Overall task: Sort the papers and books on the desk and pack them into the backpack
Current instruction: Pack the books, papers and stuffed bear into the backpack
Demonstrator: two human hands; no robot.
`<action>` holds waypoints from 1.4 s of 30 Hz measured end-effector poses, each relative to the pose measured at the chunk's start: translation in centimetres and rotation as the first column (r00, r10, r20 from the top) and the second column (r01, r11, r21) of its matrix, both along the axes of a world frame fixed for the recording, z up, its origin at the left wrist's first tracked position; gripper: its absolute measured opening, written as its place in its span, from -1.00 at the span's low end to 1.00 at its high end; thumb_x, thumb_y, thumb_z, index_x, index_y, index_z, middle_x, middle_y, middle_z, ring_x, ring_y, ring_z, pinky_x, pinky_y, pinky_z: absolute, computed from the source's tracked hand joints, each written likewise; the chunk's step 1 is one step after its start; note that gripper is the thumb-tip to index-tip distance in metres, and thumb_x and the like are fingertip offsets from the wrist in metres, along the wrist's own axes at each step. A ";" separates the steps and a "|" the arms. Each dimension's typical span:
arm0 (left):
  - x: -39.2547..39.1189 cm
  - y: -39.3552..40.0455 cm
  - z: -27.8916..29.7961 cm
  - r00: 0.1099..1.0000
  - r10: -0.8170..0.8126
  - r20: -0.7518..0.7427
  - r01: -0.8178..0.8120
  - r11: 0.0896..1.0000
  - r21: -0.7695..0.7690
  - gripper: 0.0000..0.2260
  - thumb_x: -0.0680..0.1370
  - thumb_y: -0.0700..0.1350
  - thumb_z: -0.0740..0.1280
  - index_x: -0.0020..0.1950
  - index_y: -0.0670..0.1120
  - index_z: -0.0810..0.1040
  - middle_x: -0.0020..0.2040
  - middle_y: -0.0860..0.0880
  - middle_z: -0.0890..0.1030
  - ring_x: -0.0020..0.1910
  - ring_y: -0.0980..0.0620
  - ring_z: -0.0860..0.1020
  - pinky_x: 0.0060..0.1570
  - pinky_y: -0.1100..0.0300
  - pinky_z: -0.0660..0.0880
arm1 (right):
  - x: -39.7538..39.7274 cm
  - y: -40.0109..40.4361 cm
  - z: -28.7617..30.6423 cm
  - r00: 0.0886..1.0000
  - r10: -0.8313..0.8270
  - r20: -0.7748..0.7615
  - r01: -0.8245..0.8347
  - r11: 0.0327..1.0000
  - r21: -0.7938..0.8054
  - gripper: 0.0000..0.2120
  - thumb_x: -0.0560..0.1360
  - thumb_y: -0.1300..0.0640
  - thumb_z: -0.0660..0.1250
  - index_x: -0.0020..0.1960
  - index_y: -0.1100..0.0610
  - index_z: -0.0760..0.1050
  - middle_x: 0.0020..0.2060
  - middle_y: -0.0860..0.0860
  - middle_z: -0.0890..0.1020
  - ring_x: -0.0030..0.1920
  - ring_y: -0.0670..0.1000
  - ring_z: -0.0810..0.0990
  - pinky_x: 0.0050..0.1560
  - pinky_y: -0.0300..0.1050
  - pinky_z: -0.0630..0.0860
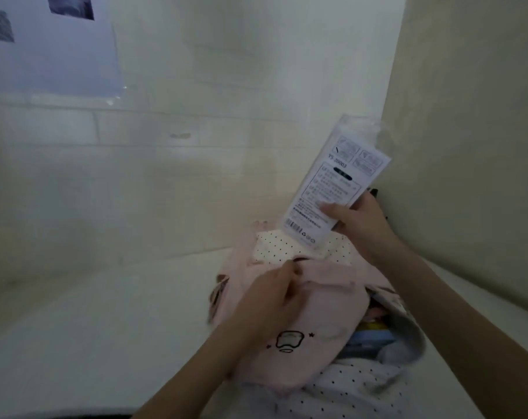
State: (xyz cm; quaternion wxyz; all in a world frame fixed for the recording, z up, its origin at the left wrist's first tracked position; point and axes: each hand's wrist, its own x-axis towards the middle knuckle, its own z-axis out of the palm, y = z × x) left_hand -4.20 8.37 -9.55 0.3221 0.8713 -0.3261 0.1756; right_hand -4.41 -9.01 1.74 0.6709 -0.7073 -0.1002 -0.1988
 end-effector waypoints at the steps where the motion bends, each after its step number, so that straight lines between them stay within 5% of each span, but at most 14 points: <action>1: 0.1 -0.3 -0.3 1.000 0.006 0.031 -0.004 0.998 -0.058 -0.74 0.58 0.07 0.21 0.23 0.03 0.38 -0.04 0.07 0.53 -0.10 0.11 0.48 -0.09 0.22 0.43 | -0.3 -0.2 -0.2 1.000 -0.015 -0.002 0.015 0.999 -0.049 -0.73 0.47 0.33 0.37 0.14 0.14 0.50 0.03 0.01 0.68 0.05 0.03 0.67 0.07 0.15 0.60; 4: 1.8 -0.5 -0.5 0.985 0.001 0.170 0.010 0.998 -0.063 -0.69 0.55 0.01 0.26 0.27 0.01 0.42 0.08 0.04 0.42 0.05 0.07 0.35 0.05 0.22 0.33 | -1.0 -0.6 -0.6 0.999 -0.043 0.013 0.044 0.995 -0.086 -0.74 0.46 0.30 0.39 0.11 0.09 0.50 0.03 0.00 0.68 0.06 0.02 0.66 0.08 0.10 0.59; 7: 2.6 -0.9 -0.3 0.938 -0.012 0.348 -0.004 0.999 0.046 -0.76 0.48 0.03 0.26 0.04 -0.07 0.52 -0.03 0.00 0.50 -0.05 0.02 0.38 -0.07 0.17 0.29 | -1.6 -0.7 -0.5 0.999 -0.036 0.035 0.039 0.995 -0.097 -0.73 0.46 0.29 0.41 0.10 0.06 0.50 0.05 0.00 0.68 0.08 0.01 0.65 0.09 0.02 0.59; 12: 2.6 -1.1 0.3 0.981 -0.156 0.111 0.158 0.987 -0.010 -0.84 0.50 -0.03 0.29 -0.08 -0.13 0.50 -0.05 -0.02 0.51 -0.04 0.03 0.43 0.03 0.12 0.36 | -2.9 -0.5 -0.7 0.998 0.043 0.035 -0.038 0.990 -0.133 -0.77 0.46 0.32 0.38 0.11 0.17 0.54 0.04 0.03 0.68 0.06 0.01 0.66 0.02 -0.08 0.62; 14: 3.0 -0.9 0.5 0.989 -0.142 0.031 0.139 0.987 0.077 -0.80 0.52 -0.01 0.28 0.09 -0.04 0.56 0.14 0.03 0.50 0.25 0.03 0.38 0.42 -0.08 0.11 | -3.0 -0.4 -1.1 0.998 0.055 0.034 -0.046 0.976 -0.213 -0.74 0.47 0.32 0.38 0.16 0.23 0.54 0.07 0.05 0.67 0.09 0.01 0.65 0.07 -0.06 0.61; 16: 3.1 -0.7 0.9 0.995 -0.090 -0.041 0.095 0.983 0.154 -0.81 0.53 -0.02 0.30 0.13 0.02 0.55 0.25 0.07 0.45 0.37 0.05 0.30 0.46 -0.22 -0.17 | -3.0 -0.3 -1.5 0.997 0.037 0.069 -0.016 0.961 -0.275 -0.75 0.48 0.30 0.38 0.16 0.22 0.56 0.08 0.05 0.67 0.10 0.00 0.64 0.10 -0.07 0.59; 20: 2.9 0.0 2.0 0.998 -0.064 0.002 0.061 0.969 0.241 -0.60 0.49 0.22 0.16 0.23 0.07 0.47 0.33 0.13 0.40 0.39 0.05 0.32 0.40 -0.34 -0.26 | -2.9 -0.1 -2.8 0.981 -0.071 0.183 0.143 0.897 -0.418 -0.87 0.51 0.16 0.38 0.01 0.19 0.62 -0.06 0.06 0.70 -0.05 -0.11 0.66 -0.02 -0.13 0.60; 23: 3.9 1.1 1.7 0.983 0.011 0.183 -0.067 0.950 0.304 -0.57 0.53 0.15 0.01 0.34 0.10 0.42 0.34 0.14 0.45 0.35 0.08 0.41 0.40 -0.29 -0.32 | -3.0 -0.1 -4.8 0.953 -0.105 0.283 0.273 0.697 -0.663 -0.65 0.53 -0.08 0.28 -0.06 0.19 0.66 -0.14 0.19 0.69 -0.12 0.10 0.66 -0.06 0.03 0.59; 26: 4.6 2.5 0.8 0.946 0.078 0.315 -0.211 0.885 0.416 -0.64 0.47 0.08 0.09 0.17 0.07 0.54 0.02 0.10 0.62 0.07 0.07 0.62 0.43 -0.24 -0.26 | -2.9 -0.7 -6.5 0.959 0.013 0.283 0.253 0.407 -0.878 -0.63 0.52 0.18 0.30 0.30 -0.07 0.49 0.19 0.01 0.61 0.13 0.05 0.60 0.16 -0.02 0.53; 29: 4.1 2.9 0.7 0.898 0.017 0.439 -0.228 0.872 0.433 -0.64 0.49 0.10 0.09 0.24 0.12 0.45 0.08 0.06 0.65 0.10 0.05 0.63 0.37 -0.28 -0.01 | -2.7 -0.4 -7.4 0.878 0.008 0.478 0.475 0.094 -0.875 -0.45 0.27 0.16 0.56 0.23 0.01 0.51 0.10 0.03 0.66 -0.01 0.10 0.67 -0.18 -0.04 0.64; 32: 2.8 2.5 1.5 0.825 0.023 0.564 -0.216 0.936 0.277 -0.67 0.61 0.04 -0.02 0.27 0.13 0.43 0.09 0.08 0.66 0.12 0.04 0.59 0.33 -0.13 0.11 | -1.7 0.0 -7.2 0.800 -0.035 0.599 0.599 -0.005 -0.801 -0.46 0.07 0.16 0.66 0.03 0.11 0.63 -0.07 0.04 0.71 -0.10 0.08 0.71 -0.25 -0.13 0.62; 35: 2.7 2.9 1.6 0.764 0.064 0.642 -0.237 0.953 0.187 -0.68 0.47 0.02 0.17 0.16 0.08 0.55 -0.01 0.05 0.68 -0.06 0.01 0.61 0.16 0.00 0.23 | -0.4 -0.4 -6.9 0.787 -0.109 0.607 0.611 0.006 -0.791 -0.58 0.15 0.20 0.59 0.00 0.13 0.63 -0.09 0.08 0.69 -0.12 0.11 0.69 -0.26 -0.14 0.59; 40: 2.1 3.0 1.8 0.713 0.073 0.697 -0.229 0.964 0.133 -0.80 0.44 0.06 0.26 -0.15 -0.02 0.60 -0.22 0.08 0.64 -0.21 0.01 0.57 0.05 0.05 0.28 | 1.6 -1.8 -6.8 0.695 -0.126 0.708 0.676 -0.221 -0.703 -0.70 0.35 0.07 0.21 0.05 -0.02 0.55 -0.14 0.11 0.58 -0.22 0.13 0.52 -0.29 -0.05 0.43; 42: 1.8 3.2 1.6 0.757 0.052 0.651 -0.192 0.970 0.146 -0.80 0.43 0.07 0.26 -0.19 0.00 0.60 -0.23 0.10 0.64 -0.19 0.03 0.54 0.03 0.09 0.28 | 1.7 -2.3 -7.2 0.736 -0.103 0.669 0.621 -0.291 -0.728 -0.65 0.33 0.06 0.36 0.12 -0.02 0.53 -0.14 0.09 0.59 -0.21 0.12 0.53 -0.26 -0.04 0.43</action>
